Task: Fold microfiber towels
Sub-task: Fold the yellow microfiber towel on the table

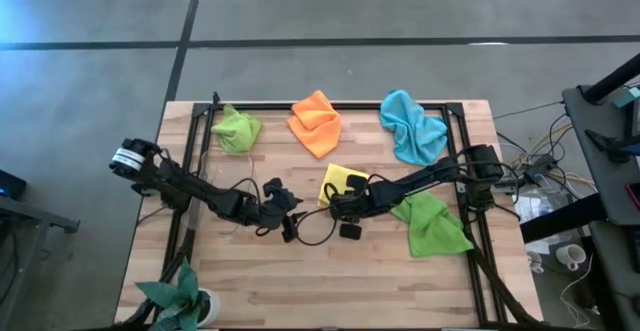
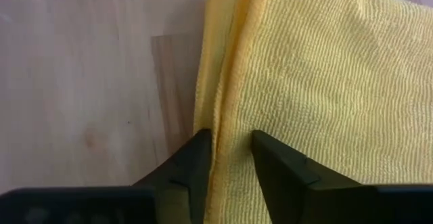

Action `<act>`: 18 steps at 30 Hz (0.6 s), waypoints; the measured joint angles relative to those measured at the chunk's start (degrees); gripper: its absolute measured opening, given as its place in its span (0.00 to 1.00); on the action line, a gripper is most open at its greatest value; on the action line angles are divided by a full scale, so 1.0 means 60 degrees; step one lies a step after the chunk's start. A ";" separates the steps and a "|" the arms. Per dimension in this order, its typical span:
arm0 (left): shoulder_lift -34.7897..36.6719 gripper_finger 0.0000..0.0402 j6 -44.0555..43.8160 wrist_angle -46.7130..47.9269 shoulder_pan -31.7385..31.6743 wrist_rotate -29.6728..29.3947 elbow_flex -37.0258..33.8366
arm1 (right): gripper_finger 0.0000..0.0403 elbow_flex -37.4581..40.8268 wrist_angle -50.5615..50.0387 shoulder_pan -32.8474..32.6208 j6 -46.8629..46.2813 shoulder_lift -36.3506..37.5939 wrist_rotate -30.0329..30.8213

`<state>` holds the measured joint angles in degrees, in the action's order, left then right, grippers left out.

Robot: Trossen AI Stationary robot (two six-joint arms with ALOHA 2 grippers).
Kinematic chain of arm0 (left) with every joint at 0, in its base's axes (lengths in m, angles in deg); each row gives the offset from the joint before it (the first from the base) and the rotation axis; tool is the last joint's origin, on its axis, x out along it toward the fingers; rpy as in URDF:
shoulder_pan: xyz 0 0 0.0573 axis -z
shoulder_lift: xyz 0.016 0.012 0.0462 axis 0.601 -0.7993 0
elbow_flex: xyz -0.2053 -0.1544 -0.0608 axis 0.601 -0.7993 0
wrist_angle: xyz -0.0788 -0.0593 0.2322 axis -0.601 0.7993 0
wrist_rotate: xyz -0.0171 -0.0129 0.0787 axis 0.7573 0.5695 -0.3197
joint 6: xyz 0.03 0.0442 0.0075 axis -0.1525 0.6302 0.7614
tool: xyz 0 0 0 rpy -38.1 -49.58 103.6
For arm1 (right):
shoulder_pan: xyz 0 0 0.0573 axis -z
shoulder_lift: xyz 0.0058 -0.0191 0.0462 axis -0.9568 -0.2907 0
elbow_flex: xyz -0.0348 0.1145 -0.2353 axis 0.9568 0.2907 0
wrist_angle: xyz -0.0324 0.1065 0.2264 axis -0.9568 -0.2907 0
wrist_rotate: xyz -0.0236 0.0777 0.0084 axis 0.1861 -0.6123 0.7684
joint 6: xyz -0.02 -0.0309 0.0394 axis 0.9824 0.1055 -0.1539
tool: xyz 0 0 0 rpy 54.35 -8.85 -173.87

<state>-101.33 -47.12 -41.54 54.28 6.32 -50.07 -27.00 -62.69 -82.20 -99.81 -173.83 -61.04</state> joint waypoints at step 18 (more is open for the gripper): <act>0.0004 0.39 0.0033 0.0013 0.0000 0.0005 0.0011 | 0.02 -0.0499 -0.0832 0.0007 0.0214 0.0385 -0.0002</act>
<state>-101.31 -46.92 -41.46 54.28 6.34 -50.00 -30.00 -67.68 -82.16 -98.52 -171.52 -61.05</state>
